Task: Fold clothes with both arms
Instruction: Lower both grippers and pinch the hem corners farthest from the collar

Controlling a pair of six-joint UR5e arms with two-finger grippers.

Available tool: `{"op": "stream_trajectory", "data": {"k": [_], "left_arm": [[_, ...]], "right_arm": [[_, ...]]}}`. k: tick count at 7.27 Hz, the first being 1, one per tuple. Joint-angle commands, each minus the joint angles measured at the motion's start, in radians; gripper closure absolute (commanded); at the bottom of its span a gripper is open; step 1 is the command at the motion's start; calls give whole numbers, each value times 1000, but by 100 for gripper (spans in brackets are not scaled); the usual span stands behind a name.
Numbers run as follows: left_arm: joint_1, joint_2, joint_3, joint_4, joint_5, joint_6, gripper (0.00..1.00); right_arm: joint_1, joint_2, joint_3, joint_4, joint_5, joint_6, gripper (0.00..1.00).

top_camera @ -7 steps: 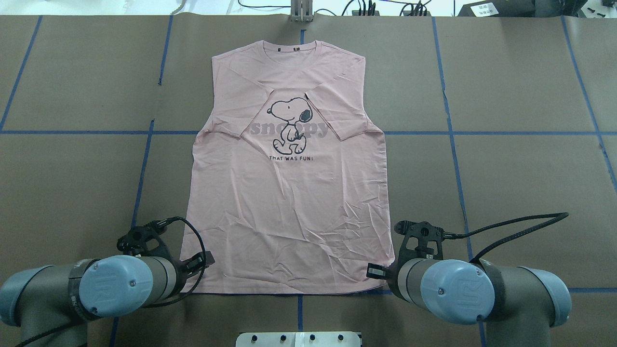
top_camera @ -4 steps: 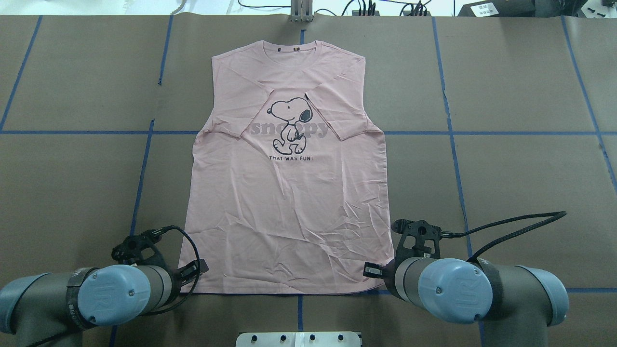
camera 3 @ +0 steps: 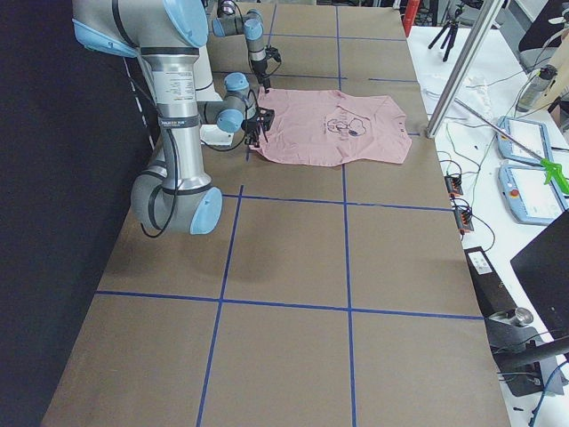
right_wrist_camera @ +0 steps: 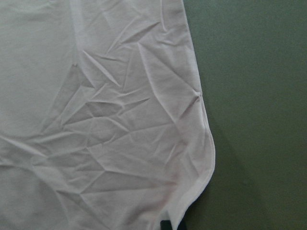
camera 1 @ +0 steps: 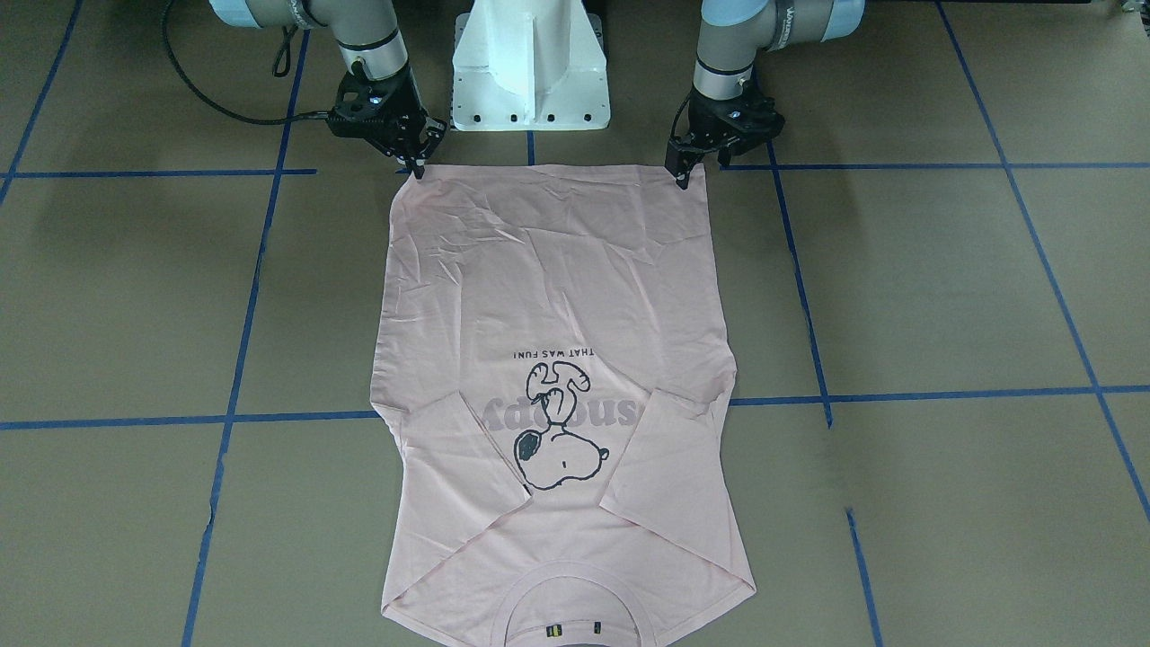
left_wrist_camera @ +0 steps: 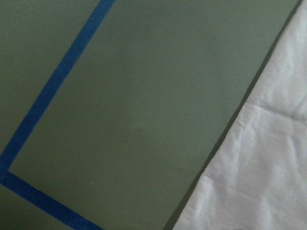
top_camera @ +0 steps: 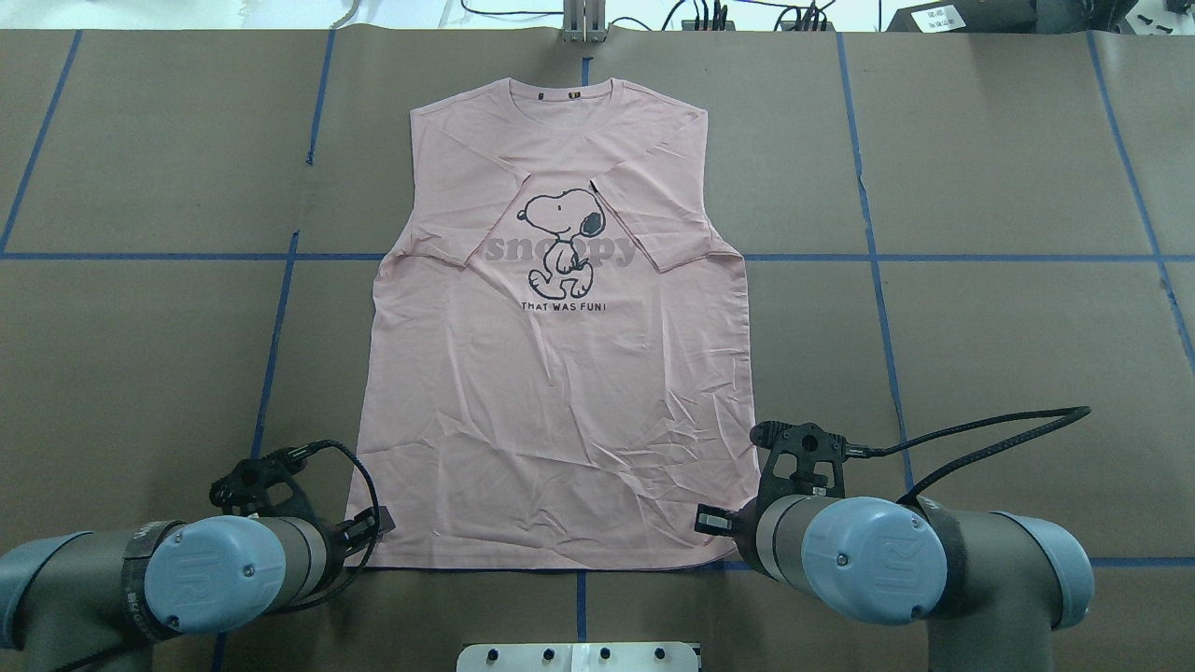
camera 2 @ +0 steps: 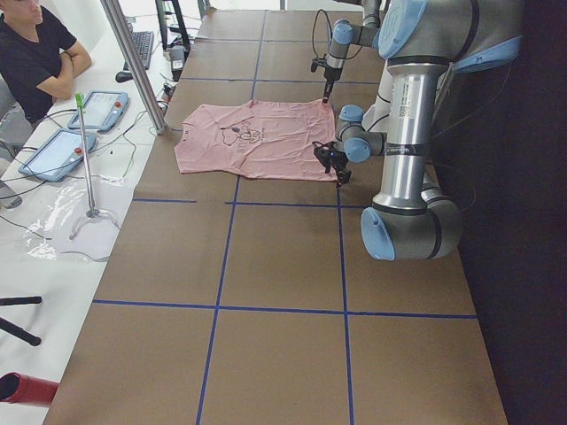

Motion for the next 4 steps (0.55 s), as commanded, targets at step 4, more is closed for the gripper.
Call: {"op": "stream_trajectory", "data": {"k": [4], "left_arm": [[10, 0, -21, 0, 1, 0, 100]], "right_arm": [[6, 0, 0, 0, 1, 0, 100]]}}
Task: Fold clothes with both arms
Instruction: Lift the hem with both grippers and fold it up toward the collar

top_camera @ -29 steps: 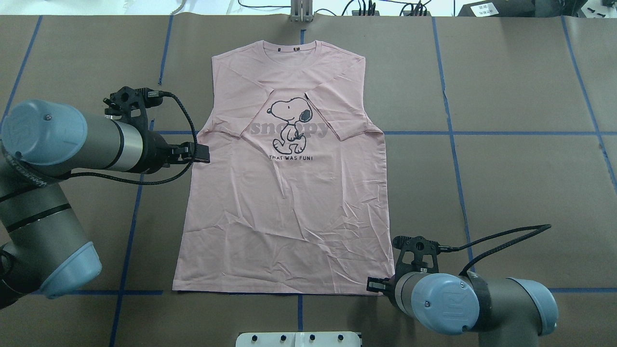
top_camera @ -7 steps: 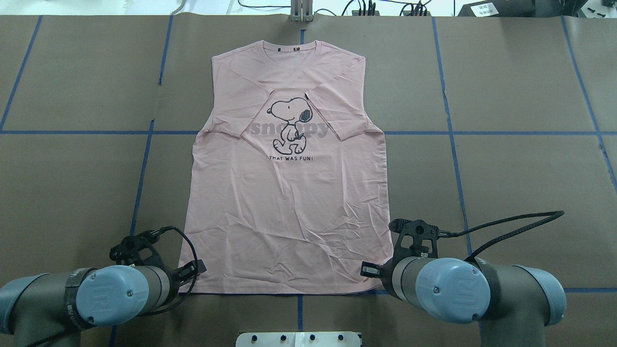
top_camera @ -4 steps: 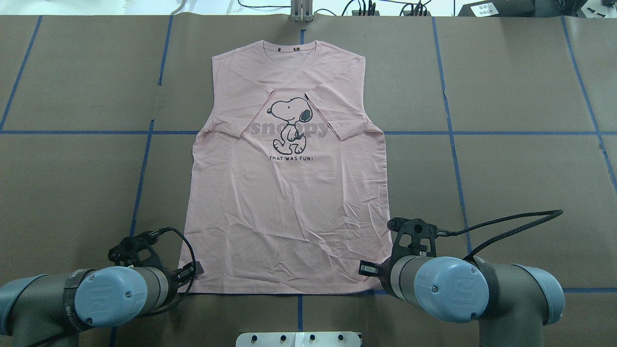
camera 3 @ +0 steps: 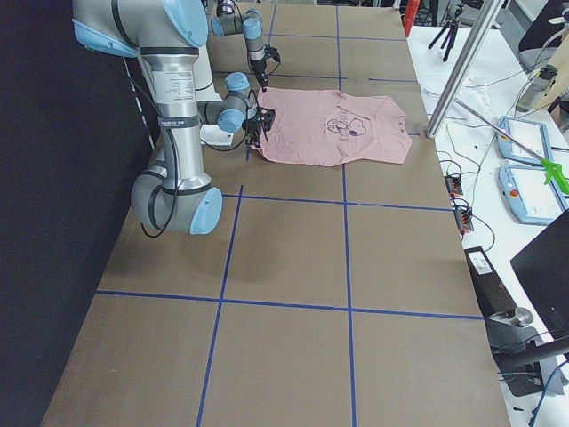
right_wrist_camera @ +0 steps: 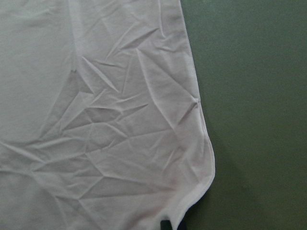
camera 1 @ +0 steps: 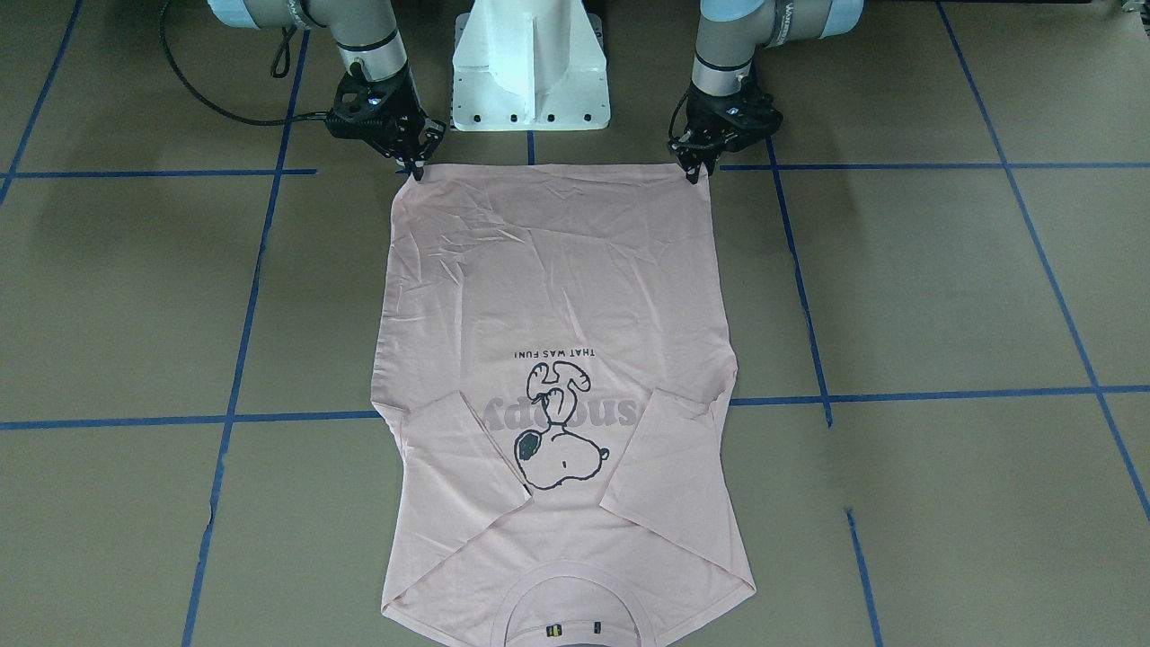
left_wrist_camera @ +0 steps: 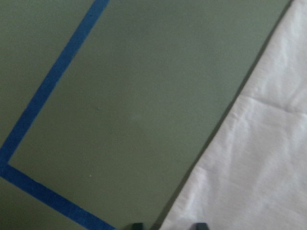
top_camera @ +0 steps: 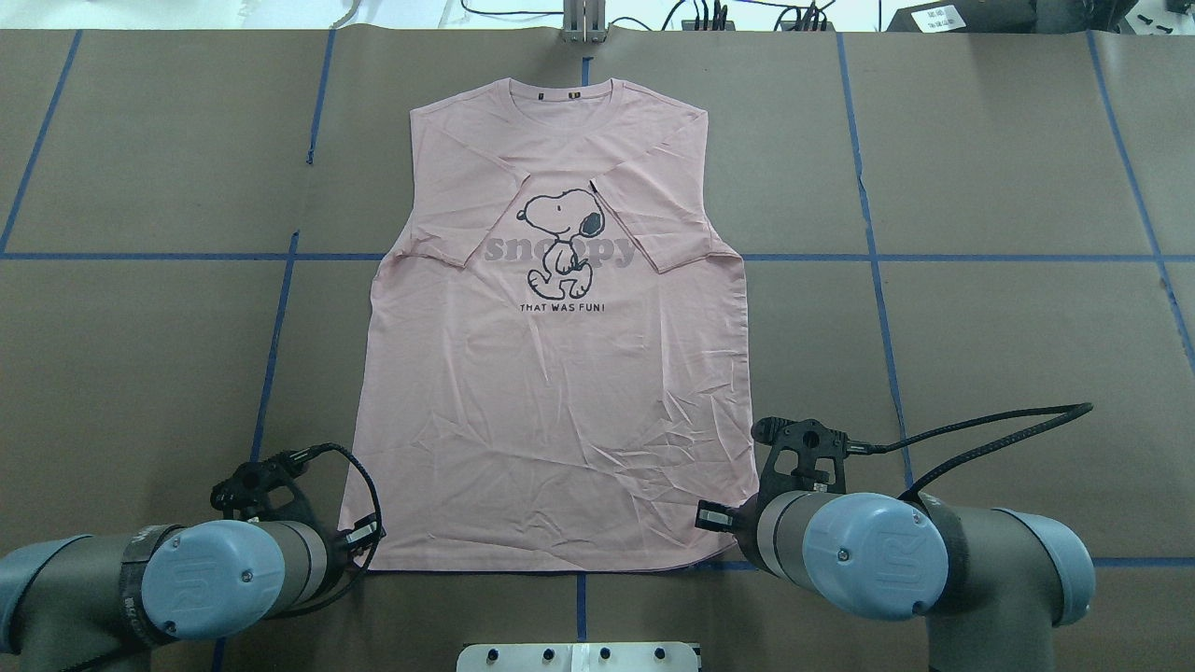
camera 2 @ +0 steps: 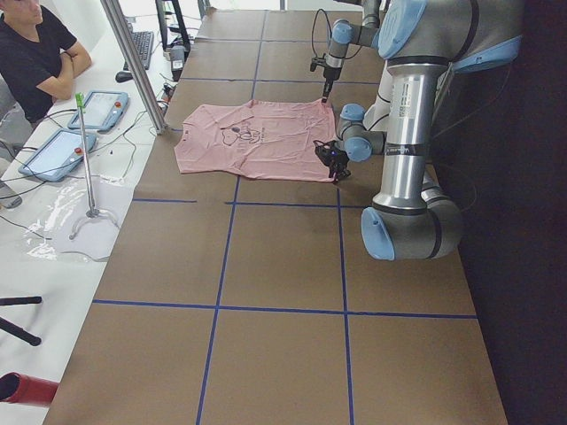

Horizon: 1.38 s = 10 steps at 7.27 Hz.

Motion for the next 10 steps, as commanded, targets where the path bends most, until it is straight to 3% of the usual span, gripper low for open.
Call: {"op": "stream_trajectory", "data": {"k": [1, 3, 5, 8, 10], "left_arm": [[3, 0, -12, 0, -1, 0, 100], [2, 1, -47, 7, -1, 0, 100], [3, 0, -140, 111, -9, 30, 100], [26, -5, -185, 127, -9, 32, 100], [35, -2, -295, 199, -20, 112, 100]], "right_arm": [[1, 0, 0, 0, 0, 0, 100], [2, -2, 2, 0, 2, 0, 100], [34, -9, 30, -2, 64, -3, 100], [-1, -95, 151, -8, 83, -3, 100], [-89, -177, 260, -9, 91, 3, 100]]}}
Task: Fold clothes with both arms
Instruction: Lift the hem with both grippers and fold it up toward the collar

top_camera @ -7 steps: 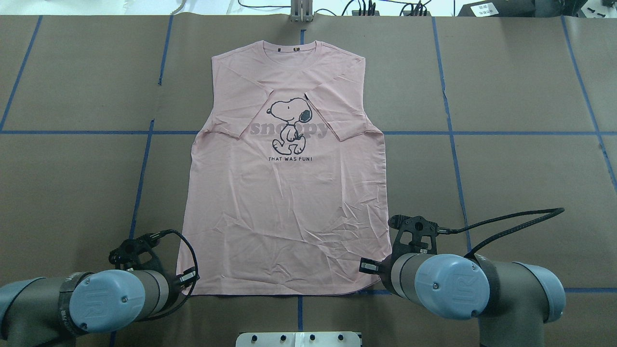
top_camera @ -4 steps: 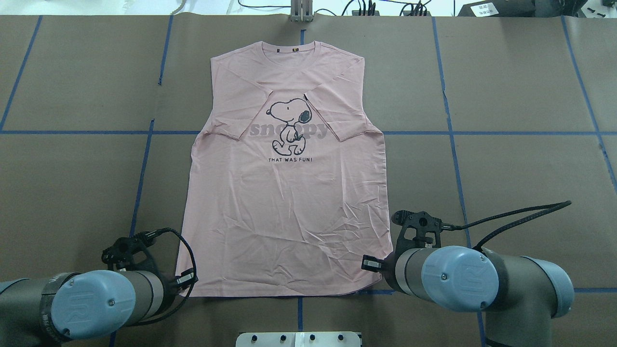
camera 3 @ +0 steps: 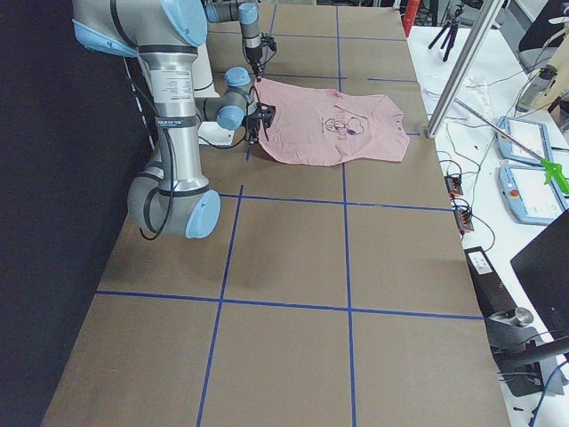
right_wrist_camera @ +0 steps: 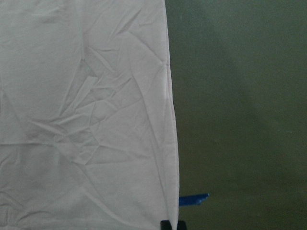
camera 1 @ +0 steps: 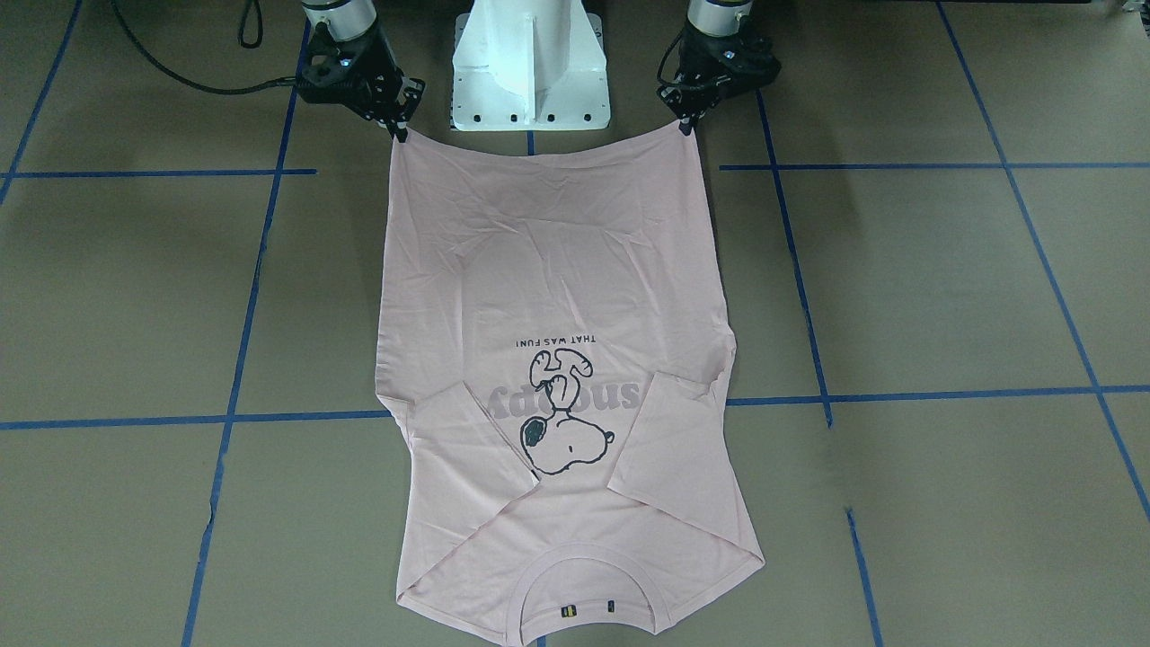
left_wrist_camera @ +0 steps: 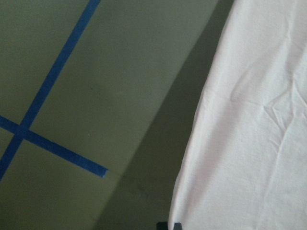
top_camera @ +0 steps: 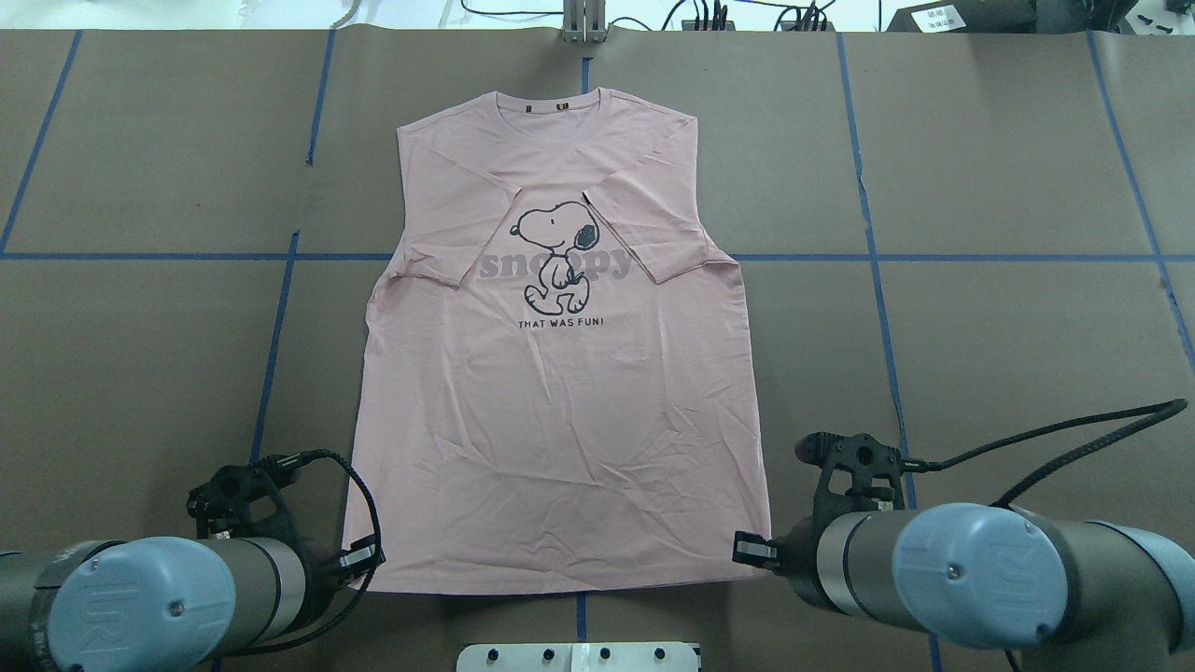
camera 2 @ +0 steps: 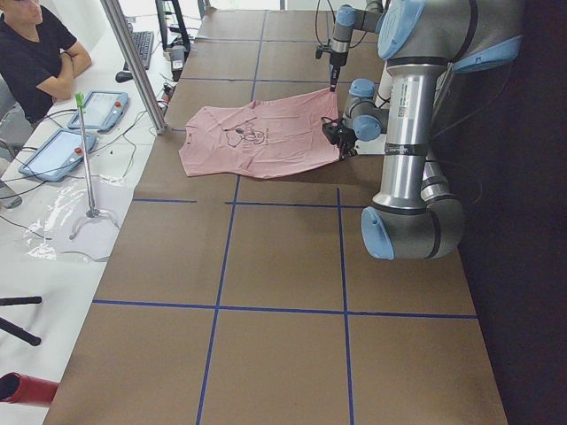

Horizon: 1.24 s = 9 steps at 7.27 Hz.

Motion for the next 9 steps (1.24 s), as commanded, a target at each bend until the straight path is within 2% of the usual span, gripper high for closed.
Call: {"op": "stream_trajectory", "data": {"k": [1, 2, 3, 5, 7, 9], "left_arm": [[53, -1, -138, 108, -32, 44, 100], [96, 1, -211, 169, -35, 53, 100], [128, -2, -238, 202, -37, 53, 100], [116, -40, -211, 195, -34, 61, 100], [-23, -120, -180, 194, -37, 224, 100], [-192, -152, -68, 173, -39, 388, 100]], "right_arm": [[-110, -109, 122, -1, -1, 11, 100], [-134, -151, 168, -1, -1, 12, 100], [-132, -157, 183, -1, 2, 11, 100], [-67, -108, 148, 2, 5, -16, 100], [117, 57, 37, 0, 28, -204, 100], [388, 134, -106, 12, 187, -399, 100]]}}
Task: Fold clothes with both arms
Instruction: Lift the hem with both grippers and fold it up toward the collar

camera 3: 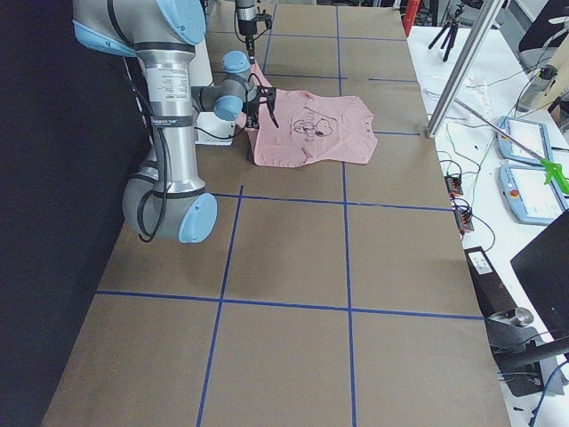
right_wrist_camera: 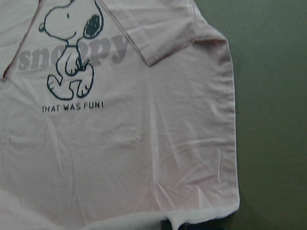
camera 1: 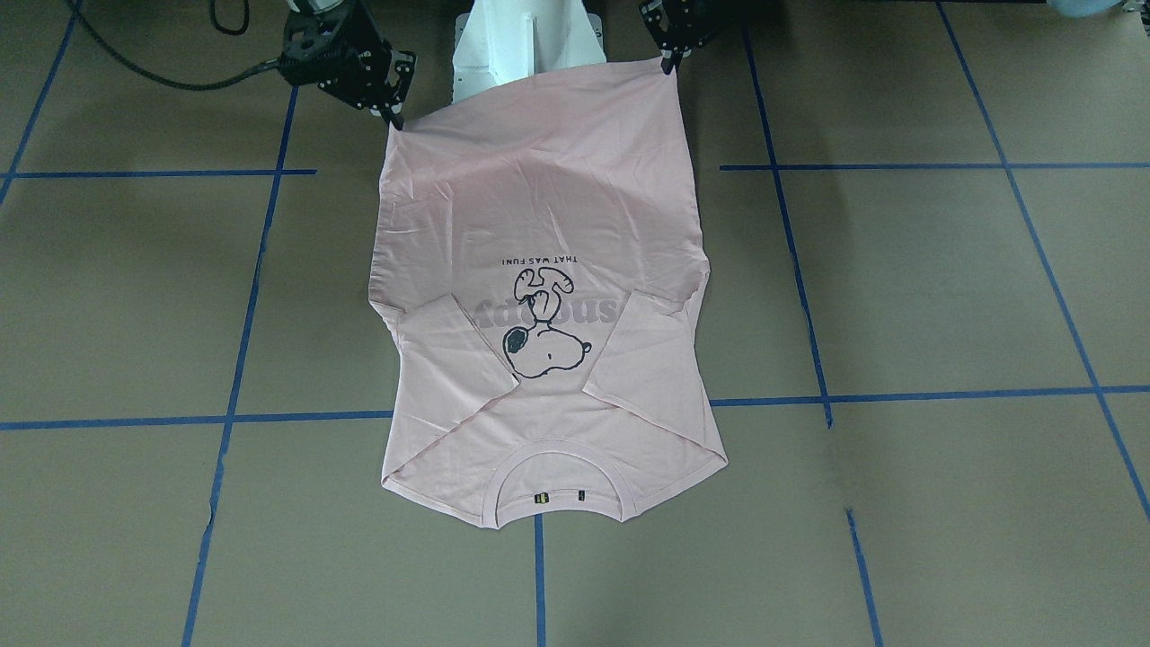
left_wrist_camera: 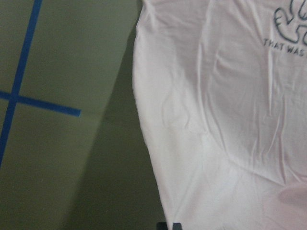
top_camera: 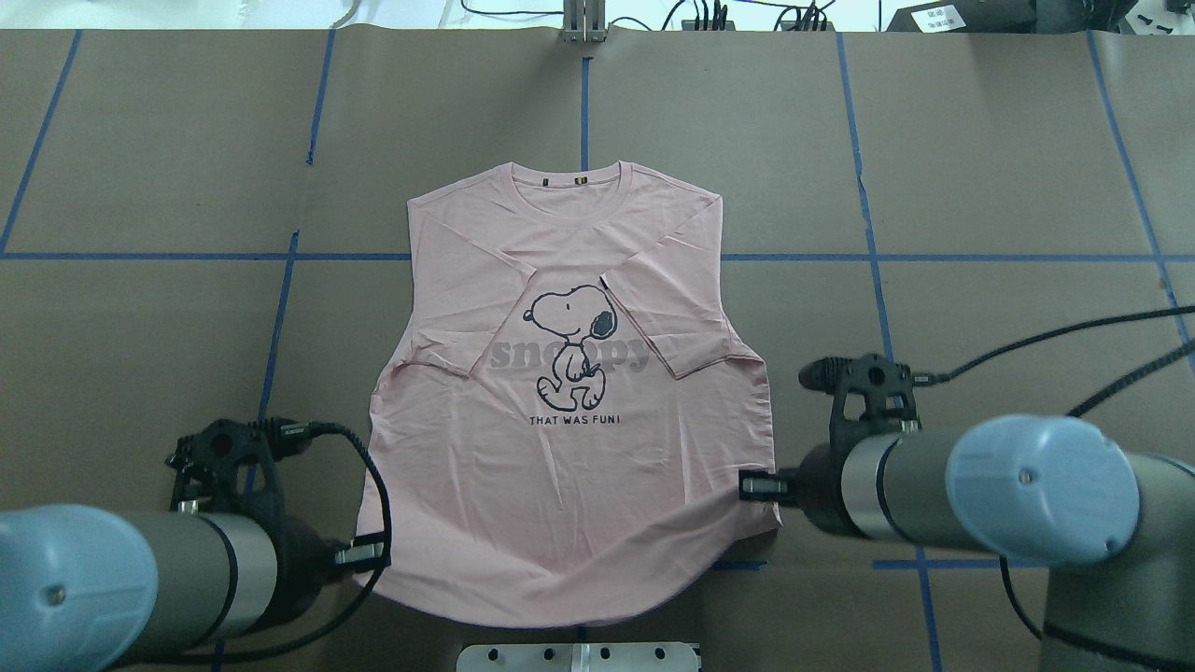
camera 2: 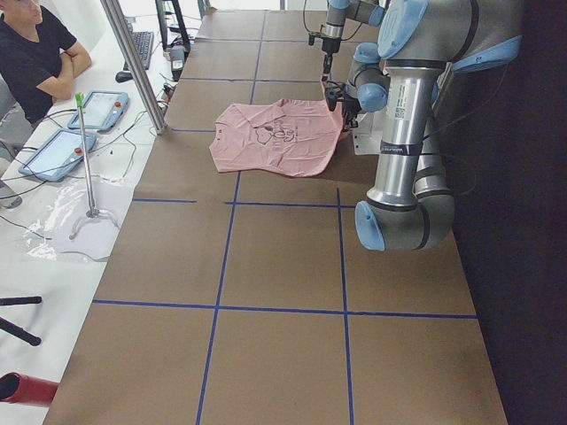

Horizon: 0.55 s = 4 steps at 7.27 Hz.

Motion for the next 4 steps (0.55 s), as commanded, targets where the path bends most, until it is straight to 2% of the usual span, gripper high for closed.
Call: {"op": "stream_trajectory", "data": {"k": [1, 2, 4], "left_arm": [[-193, -76, 153, -63, -21, 175, 100], [-267, -119, 269, -123, -74, 225, 100], [-402, -138, 424, -282, -85, 299, 100]], "right_arm": [[252, 109, -172, 5, 127, -187, 100], [286, 179, -279, 5, 128, -198, 100], [321, 275, -441, 81, 127, -203, 100]]}}
